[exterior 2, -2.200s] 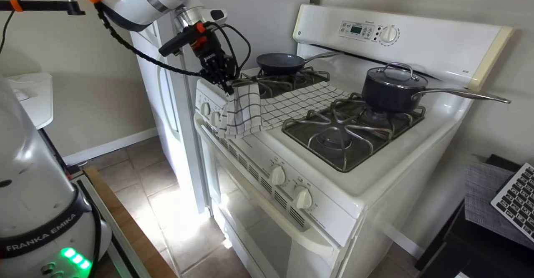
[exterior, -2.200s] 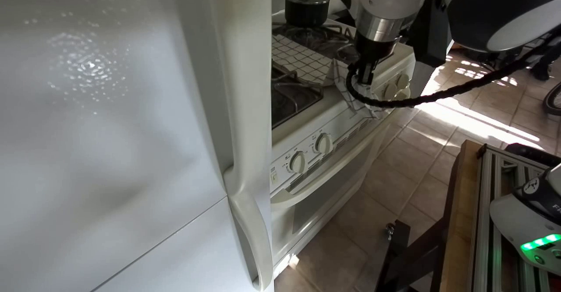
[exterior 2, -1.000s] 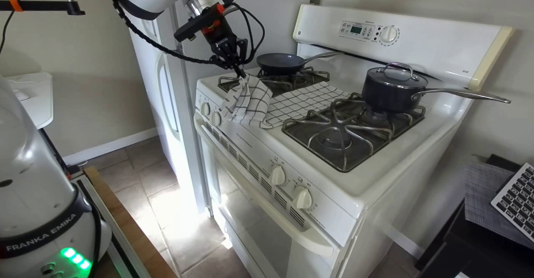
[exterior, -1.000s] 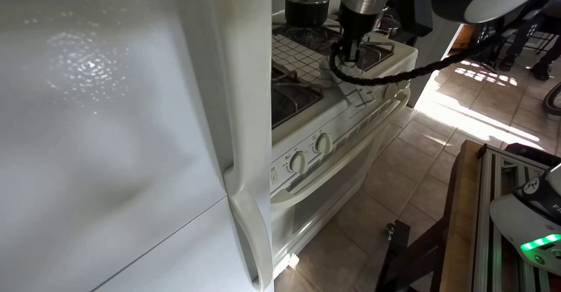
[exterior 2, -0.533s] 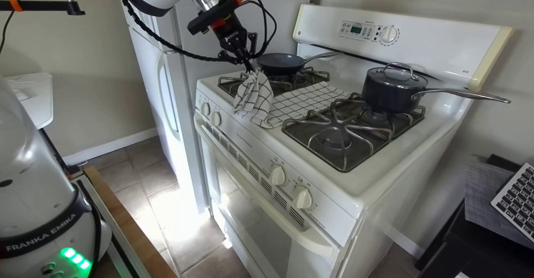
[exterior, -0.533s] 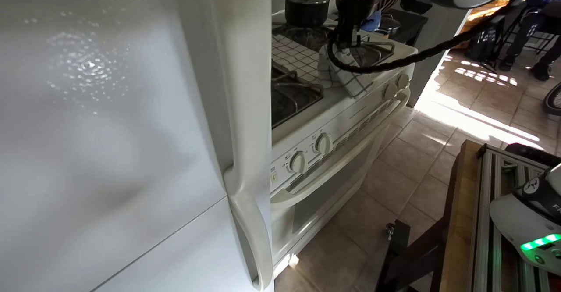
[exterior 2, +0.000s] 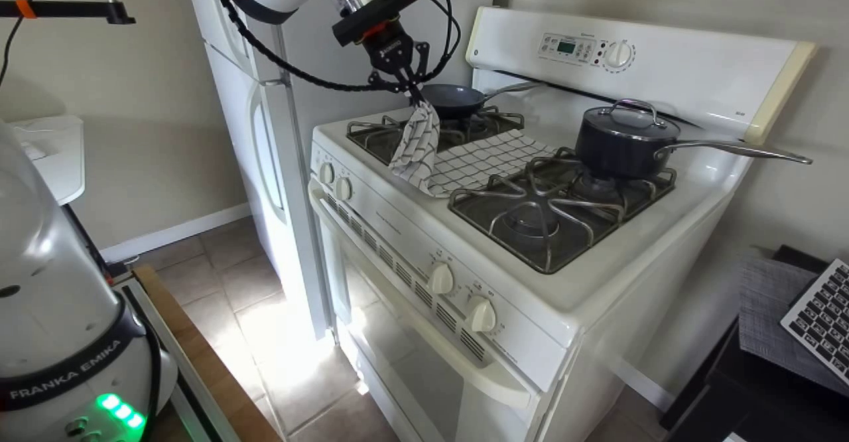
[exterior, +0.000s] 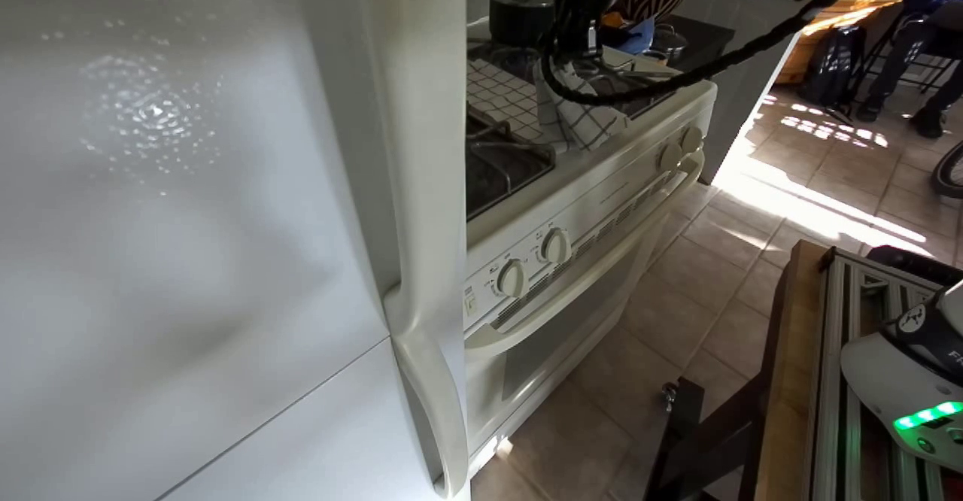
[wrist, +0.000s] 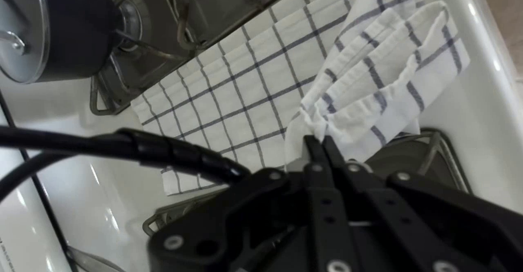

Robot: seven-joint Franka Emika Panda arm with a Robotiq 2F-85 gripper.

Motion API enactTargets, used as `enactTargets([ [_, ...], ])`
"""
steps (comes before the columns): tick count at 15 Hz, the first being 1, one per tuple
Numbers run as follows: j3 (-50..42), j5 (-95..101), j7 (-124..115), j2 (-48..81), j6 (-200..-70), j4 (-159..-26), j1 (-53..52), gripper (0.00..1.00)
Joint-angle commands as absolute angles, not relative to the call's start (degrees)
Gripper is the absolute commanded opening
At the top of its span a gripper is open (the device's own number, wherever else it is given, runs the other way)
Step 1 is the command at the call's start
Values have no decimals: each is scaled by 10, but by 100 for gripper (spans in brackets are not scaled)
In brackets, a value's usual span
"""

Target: Fold the tea towel on the stove

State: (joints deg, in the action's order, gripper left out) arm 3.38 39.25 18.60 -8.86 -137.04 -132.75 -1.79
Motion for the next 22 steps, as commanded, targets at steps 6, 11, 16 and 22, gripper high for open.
enactTargets([
  [6, 23, 415, 241, -62, -1370, -1298, -20, 2],
  [11, 21, 416, 247, -52, -1380, -1288, -19, 1],
  [16, 14, 440, 291, -22, -1406, -1251, -14, 1],
  [22, 6, 442, 374, 22, -1411, -1203, -9, 1],
])
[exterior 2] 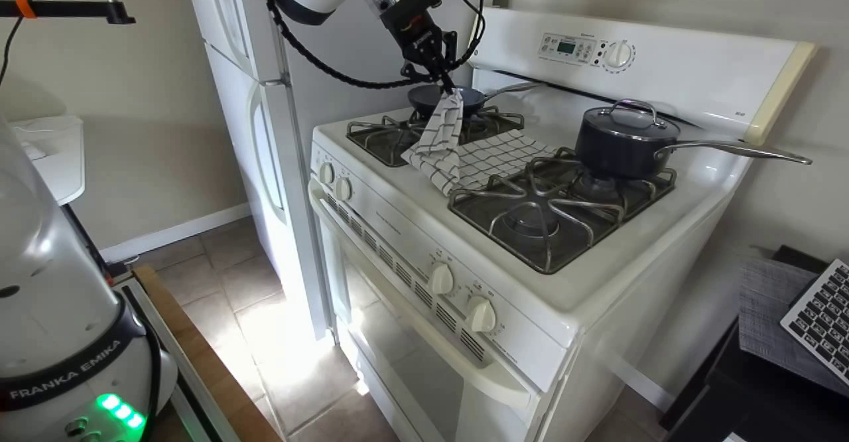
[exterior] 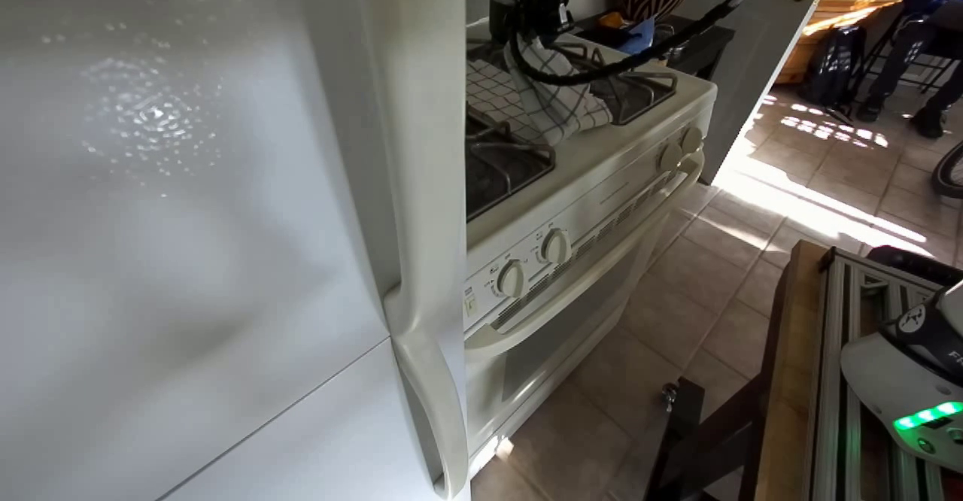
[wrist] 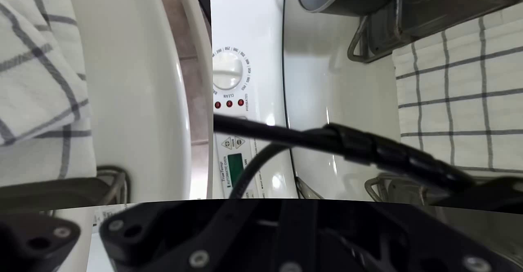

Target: Fold the tea towel on the stove

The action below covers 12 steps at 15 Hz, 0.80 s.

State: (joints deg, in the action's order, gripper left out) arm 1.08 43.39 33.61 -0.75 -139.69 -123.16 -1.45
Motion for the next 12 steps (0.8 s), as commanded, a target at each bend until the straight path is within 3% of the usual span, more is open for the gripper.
enactTargets([
  [1, 5, 442, 385, 30, -1416, -1197, -8, 1],
  [12, -4, 445, 487, 106, -1433, -1098, 8, 1],
])
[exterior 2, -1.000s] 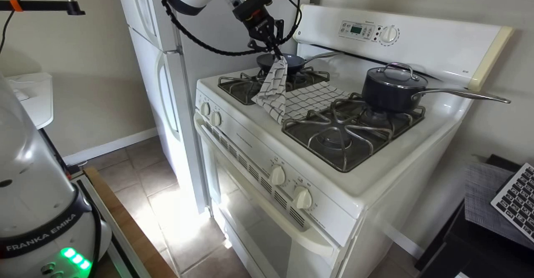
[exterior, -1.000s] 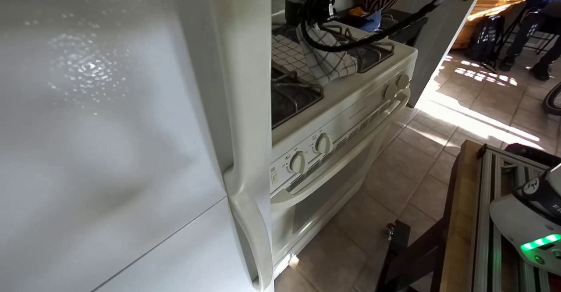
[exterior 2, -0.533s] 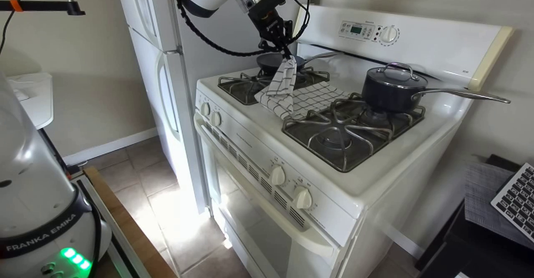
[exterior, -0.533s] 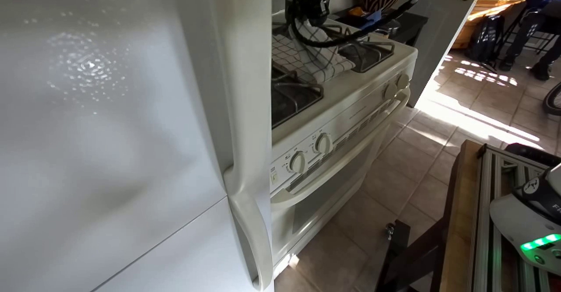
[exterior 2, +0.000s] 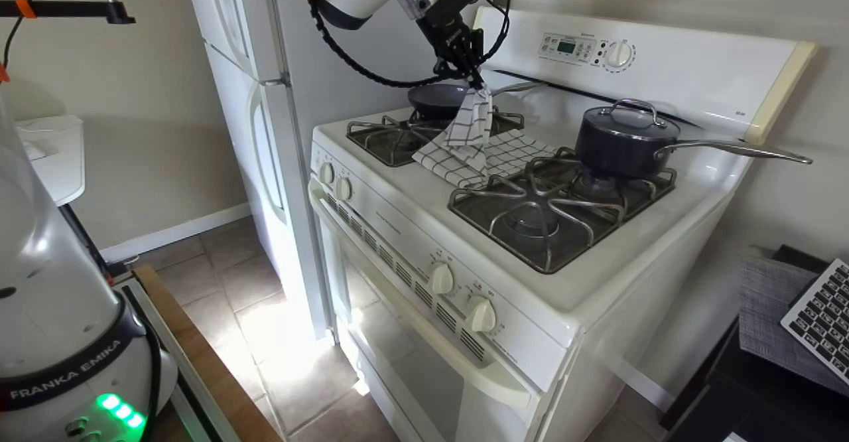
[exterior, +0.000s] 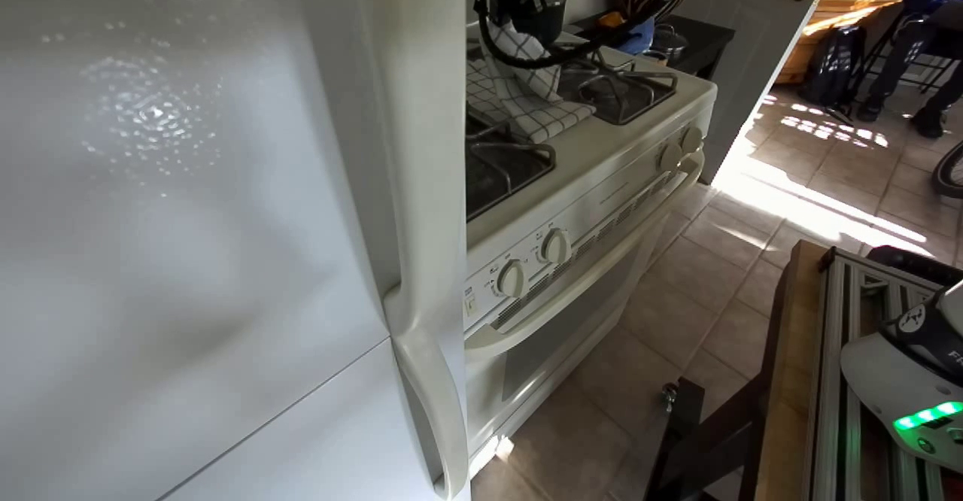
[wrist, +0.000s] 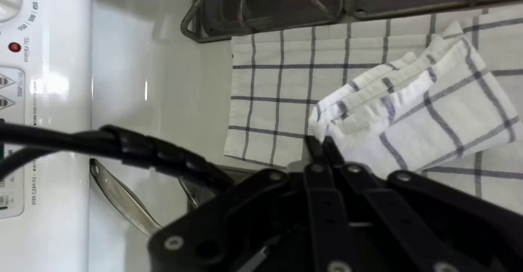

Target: Fold the tea towel on the stove

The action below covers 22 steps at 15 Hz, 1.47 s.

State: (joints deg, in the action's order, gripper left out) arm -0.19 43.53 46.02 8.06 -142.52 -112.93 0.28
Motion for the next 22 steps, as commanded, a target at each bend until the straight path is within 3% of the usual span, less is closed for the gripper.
enactTargets([
  [1, -5, 449, 492, 113, -1434, -1089, 8, 1],
  [12, -20, 487, 501, 195, -1431, -993, 11, 1],
  [22, -15, 474, 510, 190, -1425, -996, 14, 2],
])
